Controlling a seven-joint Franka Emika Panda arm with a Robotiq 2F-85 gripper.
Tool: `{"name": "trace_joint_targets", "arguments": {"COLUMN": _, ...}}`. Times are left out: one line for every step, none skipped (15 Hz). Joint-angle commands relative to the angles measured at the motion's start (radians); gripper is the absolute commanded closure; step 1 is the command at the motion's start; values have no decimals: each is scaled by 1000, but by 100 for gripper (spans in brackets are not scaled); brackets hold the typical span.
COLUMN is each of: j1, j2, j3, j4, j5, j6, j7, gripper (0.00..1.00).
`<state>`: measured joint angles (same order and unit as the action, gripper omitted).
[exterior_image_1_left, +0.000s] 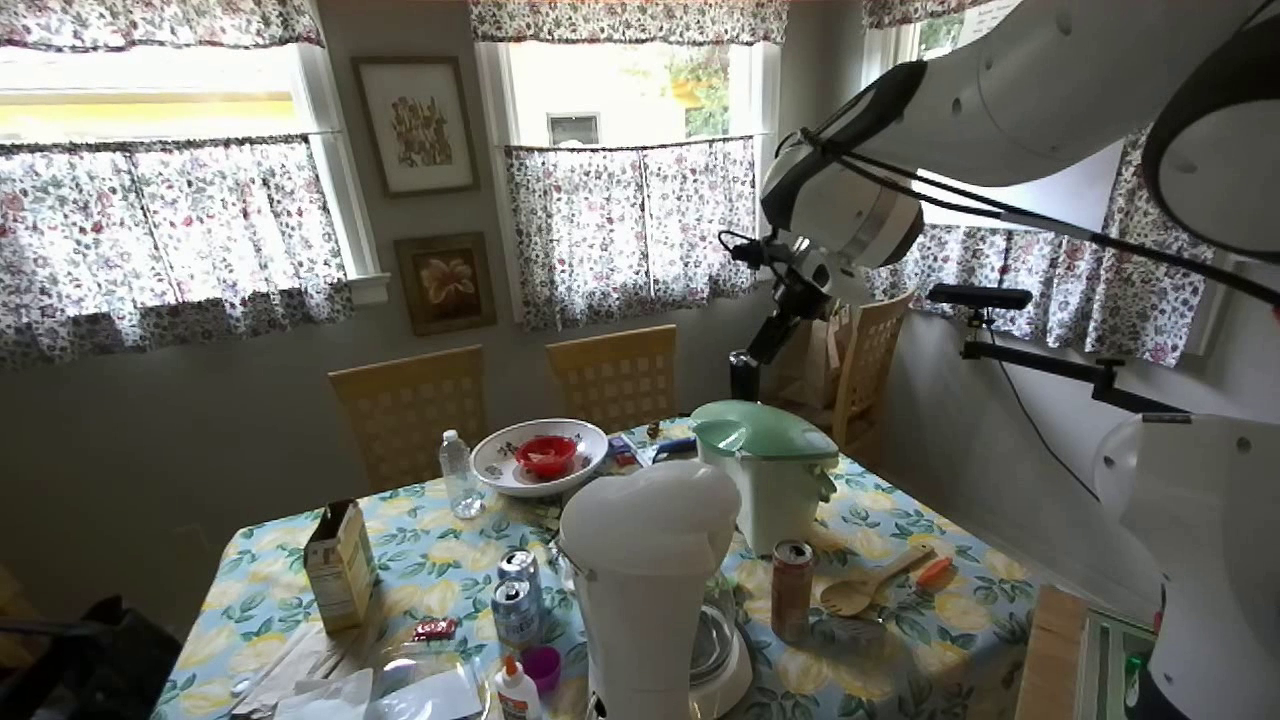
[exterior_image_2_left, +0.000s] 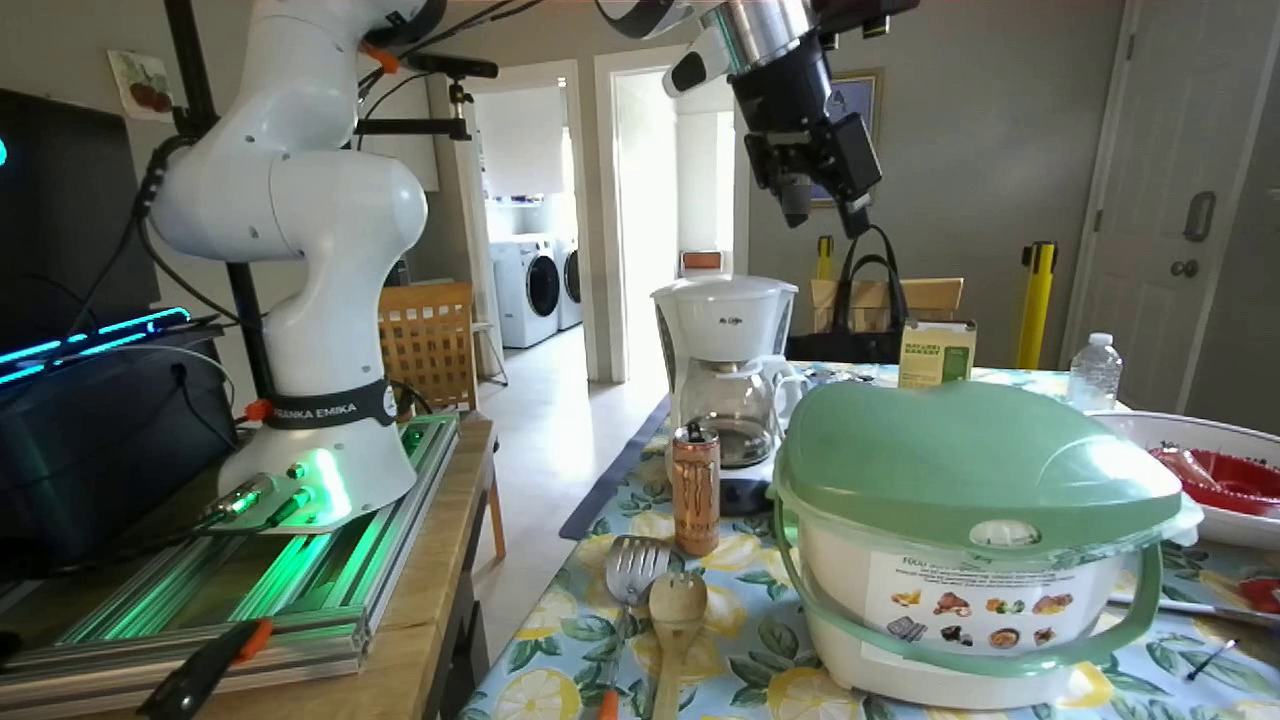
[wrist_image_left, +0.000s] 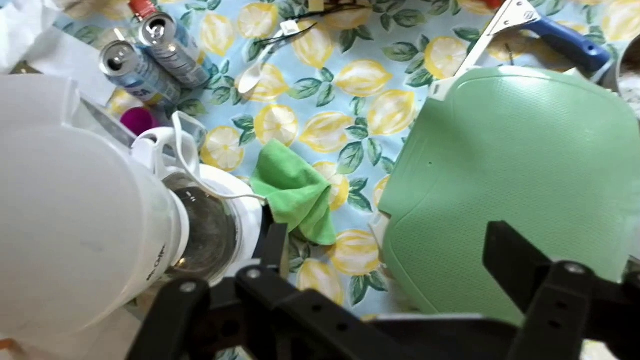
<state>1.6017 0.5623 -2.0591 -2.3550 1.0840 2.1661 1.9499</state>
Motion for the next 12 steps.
{"name": "trace_joint_targets", "arguments": {"j1": -78, "j2": 64, "j3": 0, "j4": 17, "j5": -15, "j6": -195, "j7": -25, "gripper": 0}}
{"name": "trace_joint_targets", "arguments": {"j1": -98, "j2": 87, "j3": 1, "j4": 16, "j5": -18, "j6": -230, "j7": -24, "gripper": 0}}
{"name": "trace_joint_targets", "arguments": {"j1": -115, "j2": 107, "j3": -3, "j4": 16, "j5": -23, "j6": -269, "j7": -31, "gripper": 0}}
{"name": "trace_joint_targets", "arguments": {"j1": -136, "j2": 132, "j3": -2, "j4": 16, "j5": -27, "j6": -295, "j7": -29, "gripper": 0}}
{"name": "trace_joint_targets", "arguments": {"j1": -156, "j2": 162, "j3": 0, "j4": 13, "j5": -31, "j6": -314, "j7": -24, "gripper": 0}}
{"name": "trace_joint_targets", "arguments": {"j1": -174, "j2": 190, "j3": -3, "j4": 13, "j5": -38, "j6": -334, "j7": -21, "gripper": 0}}
{"name": "trace_joint_targets", "arguments": {"j1": -189, "j2": 219, "j3": -2, "j4": 9, "j5": -41, "j6": -345, "j7": -16, "gripper": 0}}
{"name": "trace_joint_targets", "arguments": {"j1": -204, "j2": 246, "j3": -2, "j4": 8, "j5": -46, "j6": -354, "j7": -10, "gripper": 0}}
{"name": "trace_joint_targets", "arguments": {"j1": -221, "j2": 267, "j3": -1, "j4": 10, "j5": -58, "j6": -366, "j7": -10, "gripper": 0}}
{"name": "trace_joint_targets", "arguments": {"j1": -235, "j2": 288, "j3": 2, "j4": 11, "j5": -59, "j6": -368, "j7": -6, "gripper": 0}}
{"name": "trace_joint_targets", "arguments": {"j1": -242, "j2": 310, "j3": -4, "j4": 8, "j5": -58, "j6": -373, "j7": -11, "gripper": 0}}
{"name": "trace_joint_targets", "arguments": {"j1": -254, "j2": 274, "j3": 17, "j4": 9, "j5": -10, "j6": -362, "j7": -66, "gripper": 0}}
